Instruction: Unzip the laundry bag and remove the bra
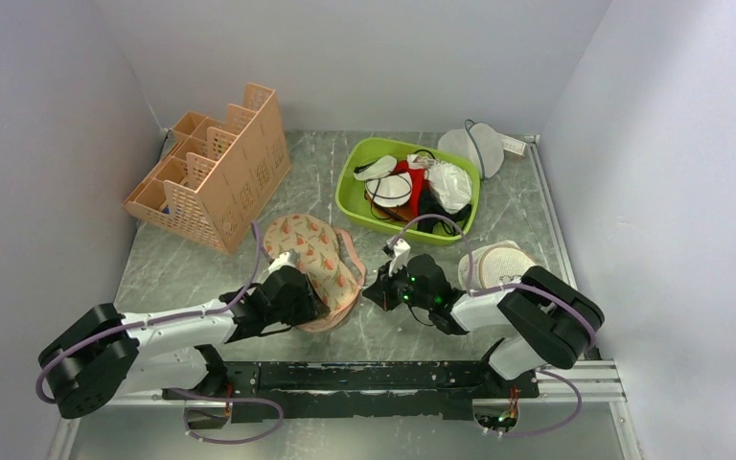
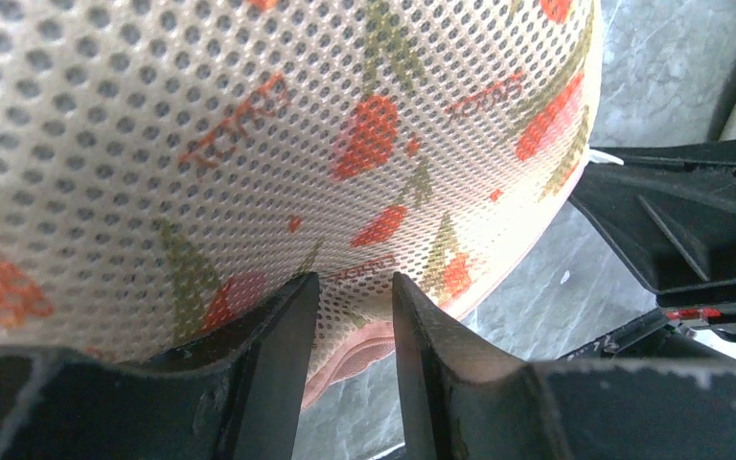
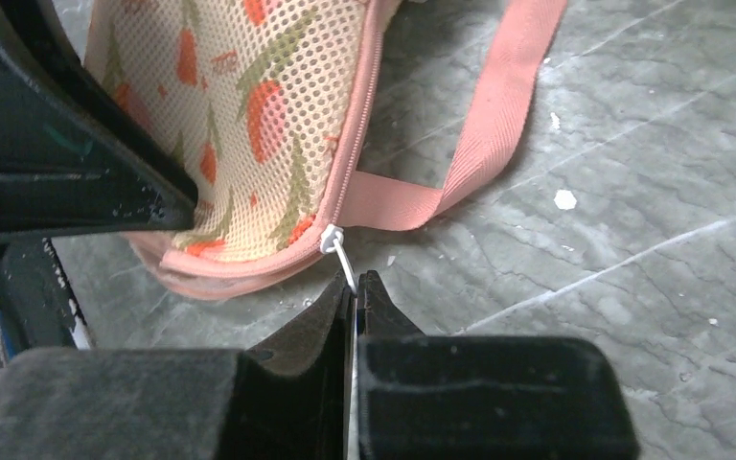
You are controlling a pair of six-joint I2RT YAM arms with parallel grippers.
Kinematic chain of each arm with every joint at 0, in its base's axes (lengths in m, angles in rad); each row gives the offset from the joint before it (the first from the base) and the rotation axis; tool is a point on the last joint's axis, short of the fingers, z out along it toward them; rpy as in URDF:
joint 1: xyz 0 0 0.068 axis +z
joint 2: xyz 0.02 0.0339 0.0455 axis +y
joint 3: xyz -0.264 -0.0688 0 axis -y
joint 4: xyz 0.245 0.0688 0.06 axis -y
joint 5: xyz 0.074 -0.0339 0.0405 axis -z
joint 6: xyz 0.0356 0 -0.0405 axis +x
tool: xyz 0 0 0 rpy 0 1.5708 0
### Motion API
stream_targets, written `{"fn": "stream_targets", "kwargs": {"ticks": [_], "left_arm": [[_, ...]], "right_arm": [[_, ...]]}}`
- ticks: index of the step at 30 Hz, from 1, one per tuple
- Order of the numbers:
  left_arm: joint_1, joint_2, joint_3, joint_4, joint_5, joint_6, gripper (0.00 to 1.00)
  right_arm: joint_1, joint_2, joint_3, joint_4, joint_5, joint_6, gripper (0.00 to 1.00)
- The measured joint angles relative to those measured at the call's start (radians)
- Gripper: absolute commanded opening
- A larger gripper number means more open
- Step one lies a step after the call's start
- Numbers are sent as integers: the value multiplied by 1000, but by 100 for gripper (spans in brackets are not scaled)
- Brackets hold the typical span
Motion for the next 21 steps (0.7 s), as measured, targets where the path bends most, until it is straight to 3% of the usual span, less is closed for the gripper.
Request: {"fn": "stream_targets", "kwargs": {"ticks": [5,13,21], "left_arm": [[0,-20,19,-62,-46,22,50],[22,35,95,-155,-99,85,51],[41,81,169,-227,-114,148,69]], "right_arm": [[32,-4,-11,14,-35,-7,0],[253,-54,-130,119,8,62,0],[336,-22,-134,209,66,120,0]]}}
